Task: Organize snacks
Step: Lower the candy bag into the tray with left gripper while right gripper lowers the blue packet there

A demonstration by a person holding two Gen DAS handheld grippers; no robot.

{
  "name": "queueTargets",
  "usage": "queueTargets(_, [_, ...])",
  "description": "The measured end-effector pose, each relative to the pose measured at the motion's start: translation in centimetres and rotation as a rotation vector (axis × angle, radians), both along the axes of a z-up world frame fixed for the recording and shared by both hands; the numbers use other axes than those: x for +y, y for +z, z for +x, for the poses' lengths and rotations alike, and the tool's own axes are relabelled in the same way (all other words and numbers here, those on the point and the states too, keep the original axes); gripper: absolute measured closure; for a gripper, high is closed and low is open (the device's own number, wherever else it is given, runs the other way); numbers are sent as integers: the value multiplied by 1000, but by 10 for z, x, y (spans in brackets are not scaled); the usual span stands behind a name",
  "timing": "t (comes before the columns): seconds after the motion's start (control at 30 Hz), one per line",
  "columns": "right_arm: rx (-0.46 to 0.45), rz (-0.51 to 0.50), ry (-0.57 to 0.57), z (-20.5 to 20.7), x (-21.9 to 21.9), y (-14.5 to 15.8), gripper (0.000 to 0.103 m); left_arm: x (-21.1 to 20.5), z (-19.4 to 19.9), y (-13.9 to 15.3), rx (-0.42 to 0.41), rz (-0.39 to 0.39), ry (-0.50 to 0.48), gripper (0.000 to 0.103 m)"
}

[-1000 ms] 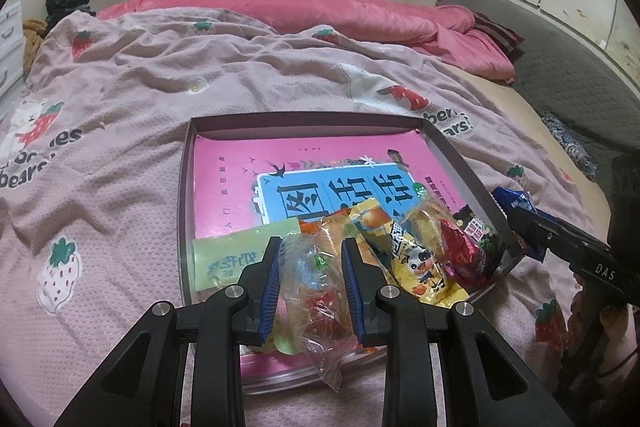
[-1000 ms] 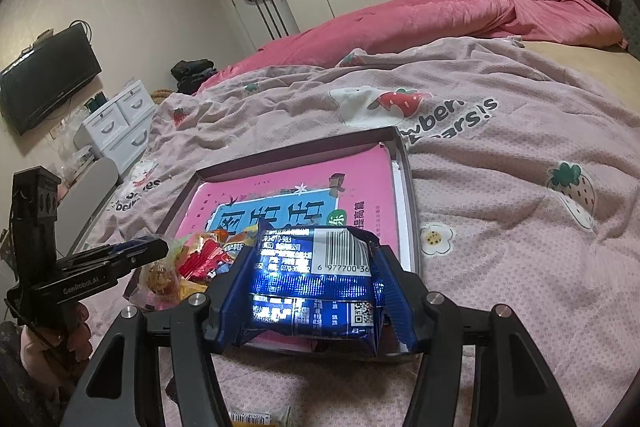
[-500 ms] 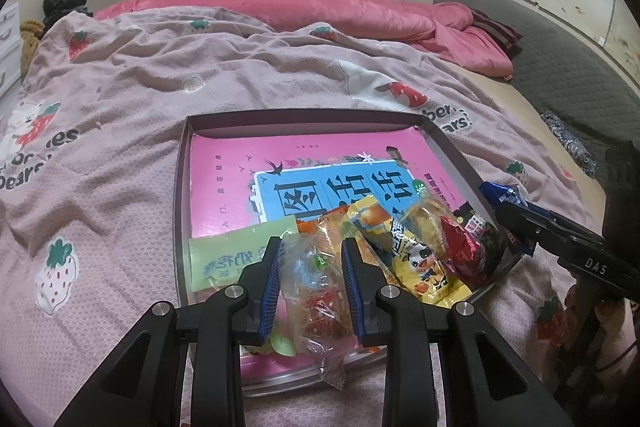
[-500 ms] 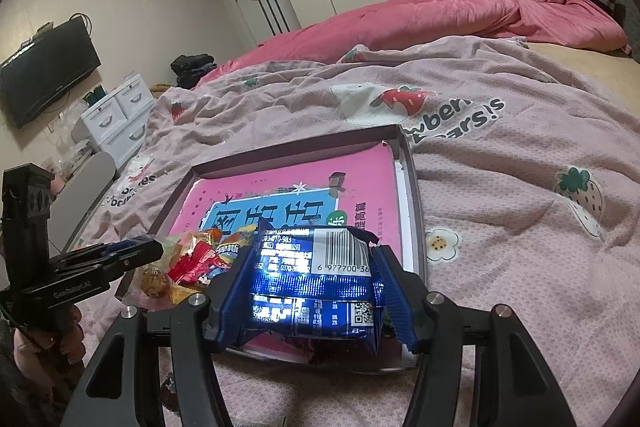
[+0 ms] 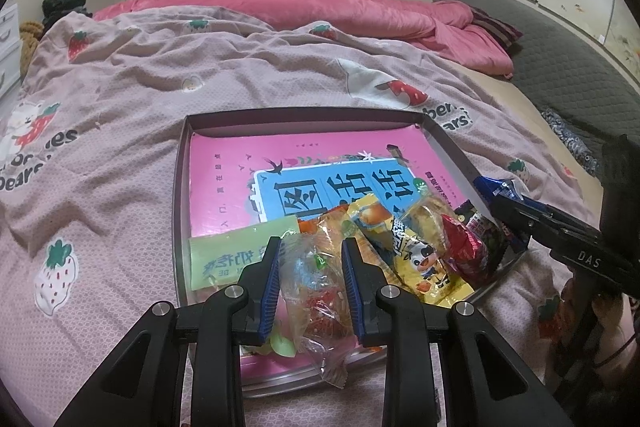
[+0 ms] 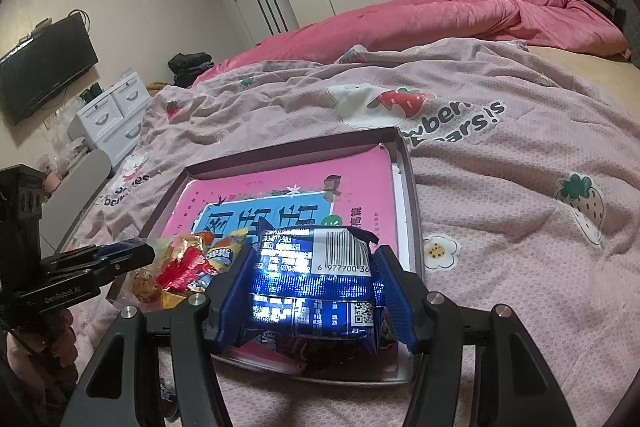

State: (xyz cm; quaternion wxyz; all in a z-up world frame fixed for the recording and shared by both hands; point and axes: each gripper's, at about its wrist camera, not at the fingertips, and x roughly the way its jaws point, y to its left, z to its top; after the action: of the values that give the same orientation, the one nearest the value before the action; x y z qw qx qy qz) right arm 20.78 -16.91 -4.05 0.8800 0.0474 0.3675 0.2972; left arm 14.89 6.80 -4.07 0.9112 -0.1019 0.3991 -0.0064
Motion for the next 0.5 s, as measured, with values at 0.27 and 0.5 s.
queueTargets(0.27, [15, -9, 2, 2, 2, -5, 43, 1, 0, -2, 4, -1, 3, 72])
queueTargets(0.5, [20, -21, 2, 3, 4, -9, 42, 2, 0, -2, 6, -1, 7, 72])
